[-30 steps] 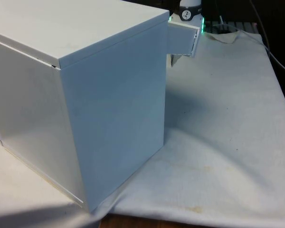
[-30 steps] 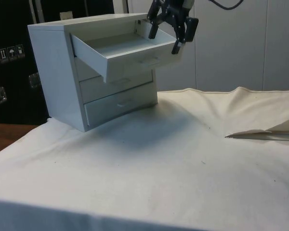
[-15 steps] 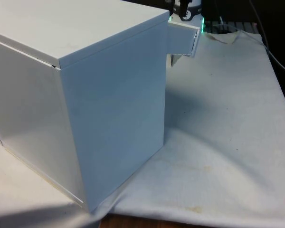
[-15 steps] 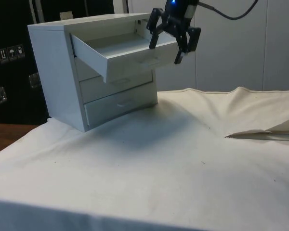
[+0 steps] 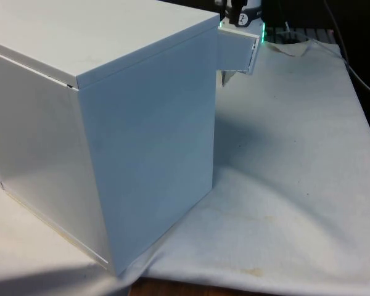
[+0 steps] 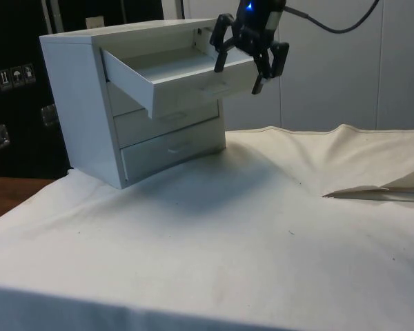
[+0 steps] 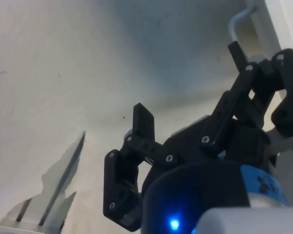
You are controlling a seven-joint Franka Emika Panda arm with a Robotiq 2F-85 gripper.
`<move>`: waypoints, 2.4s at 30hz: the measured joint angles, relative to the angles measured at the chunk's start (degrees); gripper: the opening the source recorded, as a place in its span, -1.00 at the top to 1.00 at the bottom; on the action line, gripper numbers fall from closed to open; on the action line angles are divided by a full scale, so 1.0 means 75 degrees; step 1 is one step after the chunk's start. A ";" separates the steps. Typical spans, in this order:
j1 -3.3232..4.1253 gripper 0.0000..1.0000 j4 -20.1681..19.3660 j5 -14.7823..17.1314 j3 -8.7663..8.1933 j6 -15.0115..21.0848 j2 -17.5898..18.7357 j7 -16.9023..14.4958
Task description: Open the drawer, then close it.
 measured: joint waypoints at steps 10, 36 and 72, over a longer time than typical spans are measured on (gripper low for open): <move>-0.0031 -1.00 0.0000 -0.0733 0.0000 -0.0092 0.0138 0.0634; -0.0069 -0.67 0.0160 -0.1429 -0.0015 -0.0099 0.0588 0.2124; -0.0076 1.00 0.0458 -0.2773 -0.0031 -0.0138 0.0741 0.3583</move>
